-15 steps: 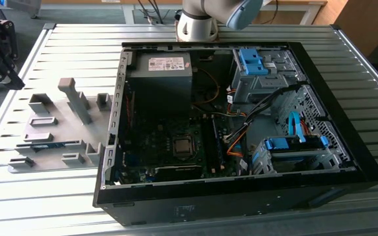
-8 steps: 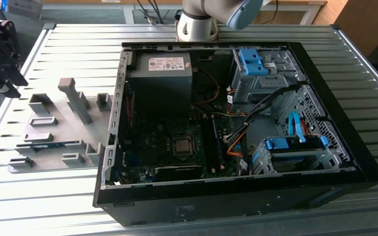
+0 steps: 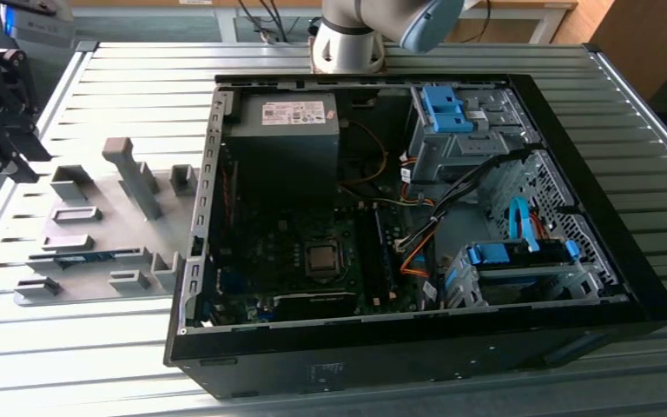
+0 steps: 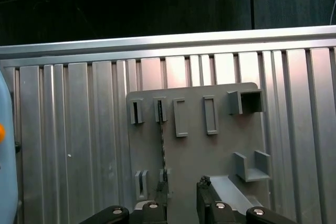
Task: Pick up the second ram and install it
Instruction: 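Pick up the second ram and move it above second insertion slot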
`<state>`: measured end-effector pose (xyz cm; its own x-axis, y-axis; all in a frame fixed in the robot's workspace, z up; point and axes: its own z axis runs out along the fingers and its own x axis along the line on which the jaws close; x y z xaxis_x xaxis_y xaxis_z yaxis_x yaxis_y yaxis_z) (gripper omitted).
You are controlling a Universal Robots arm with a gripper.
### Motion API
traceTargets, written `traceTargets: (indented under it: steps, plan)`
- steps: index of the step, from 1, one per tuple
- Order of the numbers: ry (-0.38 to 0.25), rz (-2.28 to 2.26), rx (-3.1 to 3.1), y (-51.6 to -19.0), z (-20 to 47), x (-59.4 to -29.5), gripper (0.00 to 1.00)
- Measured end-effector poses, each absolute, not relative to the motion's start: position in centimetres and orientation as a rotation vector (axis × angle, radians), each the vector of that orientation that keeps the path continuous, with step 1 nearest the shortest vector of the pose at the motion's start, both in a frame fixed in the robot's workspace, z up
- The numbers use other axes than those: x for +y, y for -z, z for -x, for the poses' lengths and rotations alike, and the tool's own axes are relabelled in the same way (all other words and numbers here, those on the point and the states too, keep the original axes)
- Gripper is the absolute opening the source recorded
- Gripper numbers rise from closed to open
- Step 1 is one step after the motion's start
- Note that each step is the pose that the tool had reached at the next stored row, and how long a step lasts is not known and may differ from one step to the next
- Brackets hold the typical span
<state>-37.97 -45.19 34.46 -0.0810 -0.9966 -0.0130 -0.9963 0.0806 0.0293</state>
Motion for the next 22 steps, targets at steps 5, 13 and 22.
traceTargets:
  steps: [5,13,22]
  plan:
    - [0.047,-2.122,-2.302,-34.36,37.97,-45.19,0.36]
    - [0.046,-2.123,-2.302,-34.20,38.01,-45.19,0.36]
    - [0.044,-2.124,-2.303,-33.97,38.09,-45.19,0.36]
